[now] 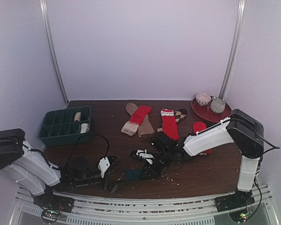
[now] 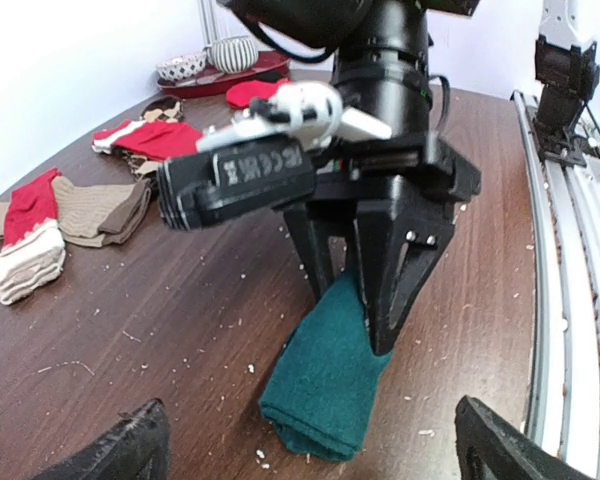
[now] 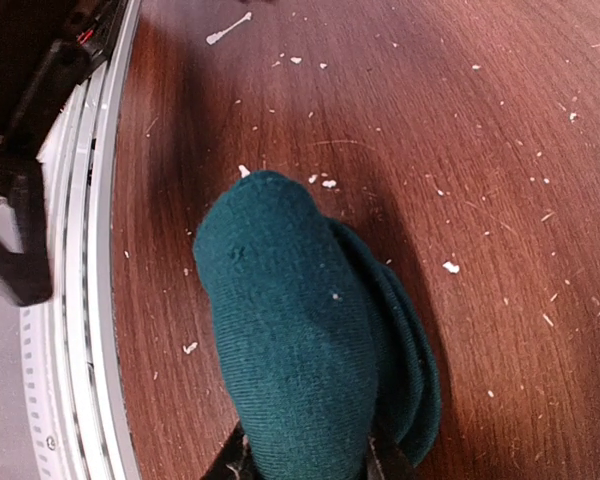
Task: Roll the socks
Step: Roll a pair of socks at the center of the board.
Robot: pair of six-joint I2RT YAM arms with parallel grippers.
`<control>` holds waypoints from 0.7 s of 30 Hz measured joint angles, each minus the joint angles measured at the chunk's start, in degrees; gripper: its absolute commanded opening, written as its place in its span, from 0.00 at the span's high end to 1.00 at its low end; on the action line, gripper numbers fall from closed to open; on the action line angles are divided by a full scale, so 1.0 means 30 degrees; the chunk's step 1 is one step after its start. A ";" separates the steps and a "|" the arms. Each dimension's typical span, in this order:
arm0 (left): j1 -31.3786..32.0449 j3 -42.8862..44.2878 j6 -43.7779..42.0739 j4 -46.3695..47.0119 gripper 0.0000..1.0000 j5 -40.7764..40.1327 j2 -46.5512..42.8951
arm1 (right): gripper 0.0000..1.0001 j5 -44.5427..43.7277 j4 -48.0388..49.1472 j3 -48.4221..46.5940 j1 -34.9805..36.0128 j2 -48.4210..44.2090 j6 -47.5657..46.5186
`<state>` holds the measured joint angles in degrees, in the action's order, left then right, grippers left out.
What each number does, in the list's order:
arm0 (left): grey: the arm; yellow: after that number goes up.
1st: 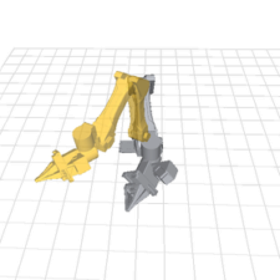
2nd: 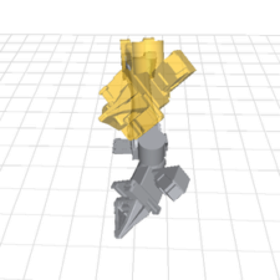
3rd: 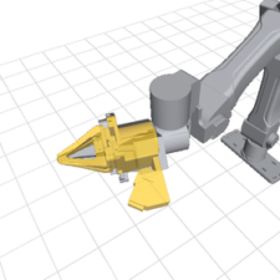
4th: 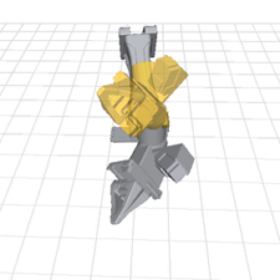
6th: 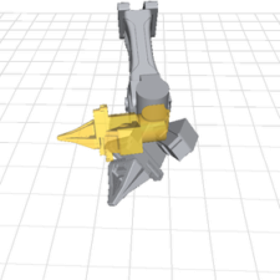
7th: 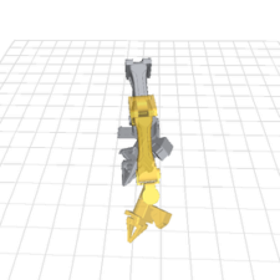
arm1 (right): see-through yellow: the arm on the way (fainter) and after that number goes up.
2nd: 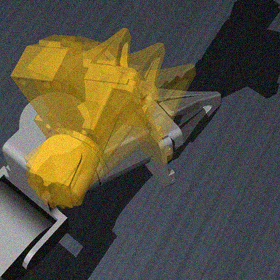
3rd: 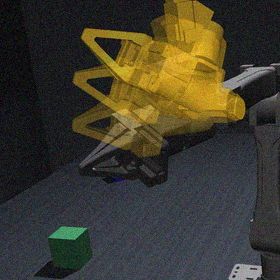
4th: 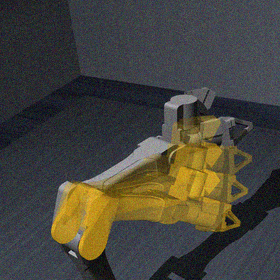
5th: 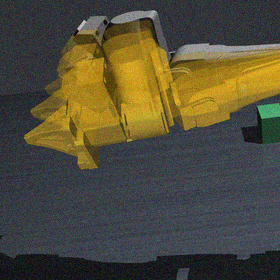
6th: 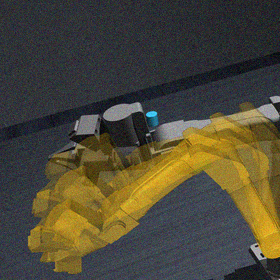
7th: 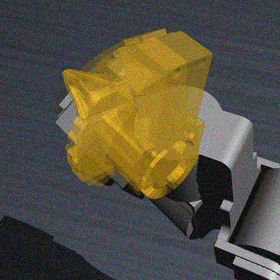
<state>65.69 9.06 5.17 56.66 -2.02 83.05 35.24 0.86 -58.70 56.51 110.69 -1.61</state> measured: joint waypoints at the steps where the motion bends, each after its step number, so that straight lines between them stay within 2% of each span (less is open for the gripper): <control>1: -0.0240 0.0022 -0.0138 0.0495 0.06 0.0262 0.0597 | 0.74 0.0007 -0.0044 -0.0029 -0.0007 0.0029 0.0029; 5: -0.1275 0.0474 -0.0532 0.1821 0.13 0.2084 0.3024 | 0.74 0.0066 -0.0211 -0.0124 -0.0007 0.0087 0.0044; 9: -0.1508 0.1843 -0.0801 0.1756 0.14 0.3373 0.3767 | 0.74 0.0073 -0.0342 -0.0233 -0.0007 0.0109 0.0036; 13: -0.1749 0.3446 -0.1093 0.1355 0.21 0.4779 0.4022 | 0.75 0.0073 -0.0503 -0.0328 -0.0007 0.0146 0.0029; 21: -0.3300 0.3876 -0.0299 0.1122 0.23 0.7286 0.5938 | 0.75 0.0080 -0.0539 -0.0350 -0.0015 0.0160 0.0036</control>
<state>55.79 20.69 4.27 60.03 19.84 100.86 35.48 -0.75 -59.75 56.47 111.18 -1.50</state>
